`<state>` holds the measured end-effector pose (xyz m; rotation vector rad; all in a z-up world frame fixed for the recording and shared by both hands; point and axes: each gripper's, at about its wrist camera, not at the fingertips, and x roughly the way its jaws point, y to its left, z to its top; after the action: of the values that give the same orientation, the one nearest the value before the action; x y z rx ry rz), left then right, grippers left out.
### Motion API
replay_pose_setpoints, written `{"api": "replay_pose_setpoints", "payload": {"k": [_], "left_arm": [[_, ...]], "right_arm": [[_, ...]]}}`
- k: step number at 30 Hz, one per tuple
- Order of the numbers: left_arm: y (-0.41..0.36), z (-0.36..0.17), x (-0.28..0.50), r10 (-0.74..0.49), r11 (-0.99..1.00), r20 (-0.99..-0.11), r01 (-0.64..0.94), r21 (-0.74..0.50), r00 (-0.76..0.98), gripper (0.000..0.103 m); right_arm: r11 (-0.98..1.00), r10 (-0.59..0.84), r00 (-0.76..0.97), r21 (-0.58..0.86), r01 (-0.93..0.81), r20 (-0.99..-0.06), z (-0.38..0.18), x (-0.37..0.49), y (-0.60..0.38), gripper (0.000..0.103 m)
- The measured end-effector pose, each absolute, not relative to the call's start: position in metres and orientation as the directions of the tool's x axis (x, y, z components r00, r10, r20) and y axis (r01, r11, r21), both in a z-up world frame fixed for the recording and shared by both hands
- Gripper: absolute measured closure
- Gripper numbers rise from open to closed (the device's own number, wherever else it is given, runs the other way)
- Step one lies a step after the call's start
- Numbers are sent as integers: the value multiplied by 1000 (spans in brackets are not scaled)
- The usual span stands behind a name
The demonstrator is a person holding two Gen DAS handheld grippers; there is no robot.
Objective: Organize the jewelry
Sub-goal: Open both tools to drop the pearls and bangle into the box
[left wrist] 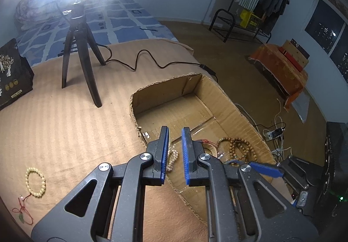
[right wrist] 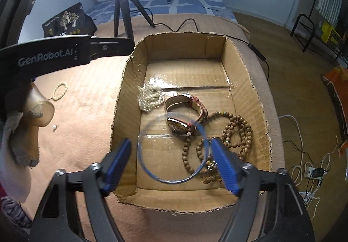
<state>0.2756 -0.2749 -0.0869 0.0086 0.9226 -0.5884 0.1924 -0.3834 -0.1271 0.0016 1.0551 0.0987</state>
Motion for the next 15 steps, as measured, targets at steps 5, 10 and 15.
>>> {"api": "replay_pose_setpoints", "payload": {"k": [5,10,15], "left_arm": [[-271,-85,272,-470,847,-749,477,-233,468,74],[-264,-82,269,-460,854,-748,469,-226,478,74],[-253,-74,264,-452,860,-744,462,-217,492,74]], "right_arm": [[997,78,499,55,-61,-863,-125,193,-387,23],[997,78,504,58,-55,-860,-122,191,-387,23],[997,79,511,56,-60,-856,-117,189,-382,23]]}}
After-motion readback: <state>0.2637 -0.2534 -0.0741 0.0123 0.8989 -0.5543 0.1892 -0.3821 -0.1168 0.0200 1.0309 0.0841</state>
